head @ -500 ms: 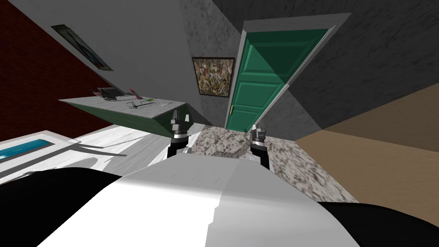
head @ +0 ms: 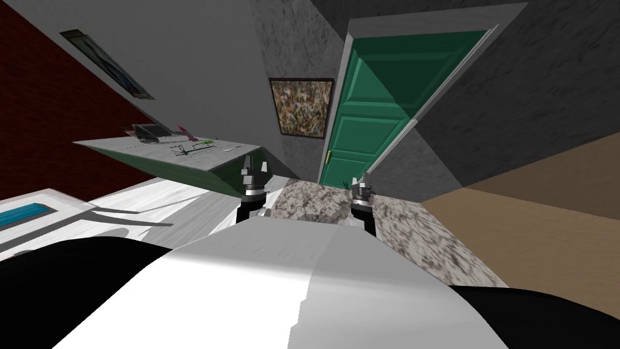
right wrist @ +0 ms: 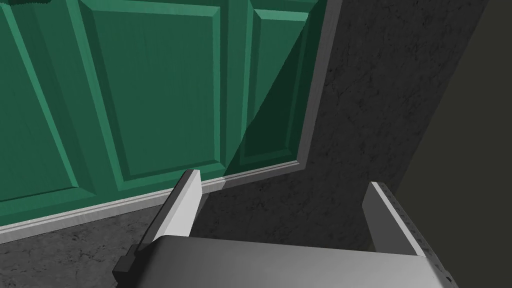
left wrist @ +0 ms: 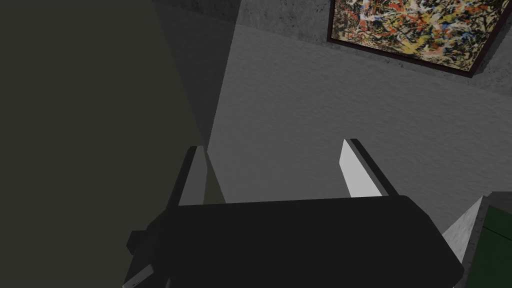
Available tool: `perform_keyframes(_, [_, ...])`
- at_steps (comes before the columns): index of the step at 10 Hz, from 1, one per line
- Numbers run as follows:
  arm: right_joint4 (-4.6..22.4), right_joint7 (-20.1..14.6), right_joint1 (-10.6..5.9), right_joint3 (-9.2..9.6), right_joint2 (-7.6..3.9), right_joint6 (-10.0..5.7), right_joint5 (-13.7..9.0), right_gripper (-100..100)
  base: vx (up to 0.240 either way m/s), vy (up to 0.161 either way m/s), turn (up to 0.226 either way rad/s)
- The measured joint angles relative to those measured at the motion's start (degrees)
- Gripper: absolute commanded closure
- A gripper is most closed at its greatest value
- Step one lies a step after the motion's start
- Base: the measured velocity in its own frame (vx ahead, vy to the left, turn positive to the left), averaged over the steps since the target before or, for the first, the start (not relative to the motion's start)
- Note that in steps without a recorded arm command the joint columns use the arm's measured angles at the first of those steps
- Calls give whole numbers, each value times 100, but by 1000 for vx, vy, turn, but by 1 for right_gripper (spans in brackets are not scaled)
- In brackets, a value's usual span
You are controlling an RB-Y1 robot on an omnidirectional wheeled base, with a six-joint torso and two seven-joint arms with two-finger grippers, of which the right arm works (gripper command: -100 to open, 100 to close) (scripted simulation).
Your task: Pull the door open
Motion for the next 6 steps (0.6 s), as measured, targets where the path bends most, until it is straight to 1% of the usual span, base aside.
perform_keyframes(1, [65, -100, -27, 5, -21, -9, -35, -100, 123, -15, 11])
perform_keyframes(3, [303, -351, -109, 36, -68, -82, -122, -100, 108, 15, 9])
perform_keyframes(4, [410, -454, -136, 64, -73, -124, -150, -100, 96, 10, 4])
perform_keyframes(5, [469, -562, -148, 79, -95, -141, -189, -100, 91, 0, 8])
perform_keyframes(6, [560, -675, -195, 78, -123, -152, -232, -100, 85, 6, 10])
